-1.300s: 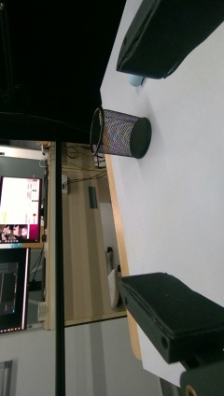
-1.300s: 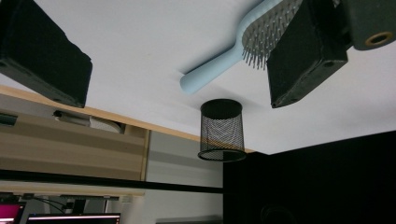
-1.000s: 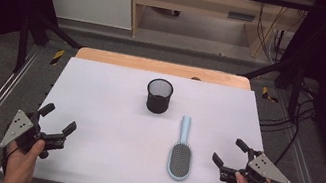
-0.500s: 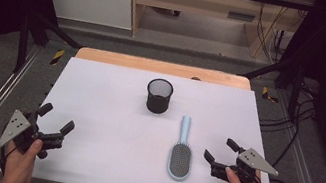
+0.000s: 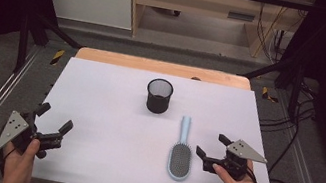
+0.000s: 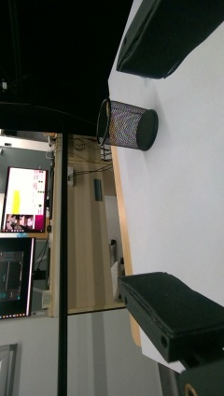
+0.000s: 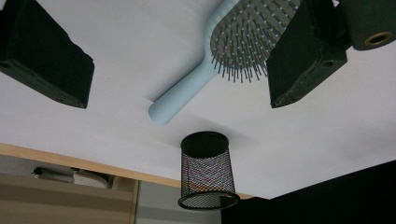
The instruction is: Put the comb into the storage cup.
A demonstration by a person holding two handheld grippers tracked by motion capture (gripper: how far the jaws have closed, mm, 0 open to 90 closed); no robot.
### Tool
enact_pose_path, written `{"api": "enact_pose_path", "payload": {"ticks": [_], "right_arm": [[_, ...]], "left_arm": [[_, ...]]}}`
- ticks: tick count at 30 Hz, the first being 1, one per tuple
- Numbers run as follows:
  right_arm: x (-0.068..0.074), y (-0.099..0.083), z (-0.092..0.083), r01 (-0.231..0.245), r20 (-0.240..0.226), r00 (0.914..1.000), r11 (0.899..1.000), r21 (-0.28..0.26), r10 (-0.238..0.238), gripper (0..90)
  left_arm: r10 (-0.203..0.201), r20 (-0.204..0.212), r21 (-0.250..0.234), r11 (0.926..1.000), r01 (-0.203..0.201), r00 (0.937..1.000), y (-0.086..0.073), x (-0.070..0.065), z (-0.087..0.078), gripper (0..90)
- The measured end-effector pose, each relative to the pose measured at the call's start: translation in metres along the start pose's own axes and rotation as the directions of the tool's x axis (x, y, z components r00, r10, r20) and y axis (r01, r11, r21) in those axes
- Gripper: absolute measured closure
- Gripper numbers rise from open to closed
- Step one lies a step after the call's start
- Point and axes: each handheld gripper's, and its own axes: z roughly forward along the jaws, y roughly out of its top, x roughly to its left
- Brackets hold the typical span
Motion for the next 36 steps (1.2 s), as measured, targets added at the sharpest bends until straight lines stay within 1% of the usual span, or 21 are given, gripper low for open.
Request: {"api": "enact_pose_path", "payload": {"ticks": [2, 5, 7, 11, 15, 18, 21, 25, 26, 27, 29, 31, 33, 36], "right_arm": [[0.000, 0.005, 0.001, 0.007, 0.001, 1.0000, 1.000, 0.008, -0.007, 8.2], [0.002, 0.012, 0.002, 0.010, -0.012, 0.9999, 1.000, 0.000, -0.010, 8.6], [0.003, 0.017, 0.004, 0.025, -0.015, 0.9996, 1.000, 0.006, -0.024, 8.7], [0.003, 0.029, 0.010, 0.042, -0.004, 0.9991, 0.999, 0.025, -0.042, 8.2], [0.004, 0.044, 0.019, 0.094, -0.007, 0.9955, 0.994, 0.060, -0.094, 9.1], [0.003, 0.055, 0.028, 0.128, -0.015, 0.9917, 0.988, 0.090, -0.128, 10.4], [0.003, 0.065, 0.036, 0.136, -0.010, 0.9907, 0.983, 0.124, -0.136, 13.9], [0.003, 0.076, 0.048, 0.161, -0.018, 0.9870, 0.976, 0.146, -0.160, 17.6], [0.003, 0.076, 0.048, 0.161, -0.018, 0.9870, 0.976, 0.146, -0.160, 17.6], [0.003, 0.078, 0.054, 0.173, -0.021, 0.9849, 0.971, 0.167, -0.172, 20.2], [0.002, 0.080, 0.061, 0.177, -0.014, 0.9839, 0.966, 0.190, -0.178, 23.1], [0.001, 0.083, 0.066, 0.170, -0.006, 0.9849, 0.964, 0.204, -0.173, 27.7], [0.002, 0.085, 0.070, 0.165, -0.018, 0.9861, 0.964, 0.210, -0.165, 31.7], [0.004, 0.088, 0.076, 0.181, -0.032, 0.9835, 0.959, 0.220, -0.178, 38.1]], "left_arm": [[-0.004, -0.003, 0.002, 1.0000, 0.004, 1.0000, 0.000, 0.000, 0.000, 0.6], [-0.001, 0.001, 0.005, 1.0000, 0.001, 1.0000, -0.001, 0.000, 0.001, 0.6], [-0.001, 0.006, 0.006, 1.0000, 0.001, 1.0000, -0.001, 0.000, 0.002, 0.6], [0.000, 0.013, 0.004, 1.0000, 0.000, 0.9999, 0.000, -0.002, 0.002, 0.6], [0.000, 0.012, 0.010, 1.0000, 0.000, 0.9999, -0.001, -0.002, 0.003, 0.6], [0.000, 0.014, 0.010, 0.9999, 0.000, 0.9999, -0.001, -0.002, 0.003, 0.6], [-0.001, 0.016, 0.016, 0.9999, 0.000, 0.9999, -0.001, -0.002, 0.003, 0.6], [-0.001, 0.023, 0.018, 0.9998, 0.000, 0.9997, -0.001, -0.004, 0.004, 0.6], [-0.001, 0.023, 0.018, 0.9998, 0.000, 0.9997, -0.001, -0.004, 0.004, 0.6], [0.002, 0.025, 0.020, 0.9998, -0.003, 0.9997, -0.001, -0.004, 0.004, 0.6], [0.007, 0.027, 0.022, 0.9997, -0.008, 0.9996, -0.001, -0.004, 0.004, 0.6], [0.008, 0.025, 0.023, 0.9997, -0.009, 0.9996, -0.001, -0.004, 0.004, 0.6], [0.004, 0.022, 0.023, 0.9997, -0.004, 0.9998, -0.001, -0.004, 0.004, 0.6], [0.002, 0.021, 0.023, 0.9997, -0.002, 0.9998, -0.001, -0.003, 0.005, 0.6]]}}
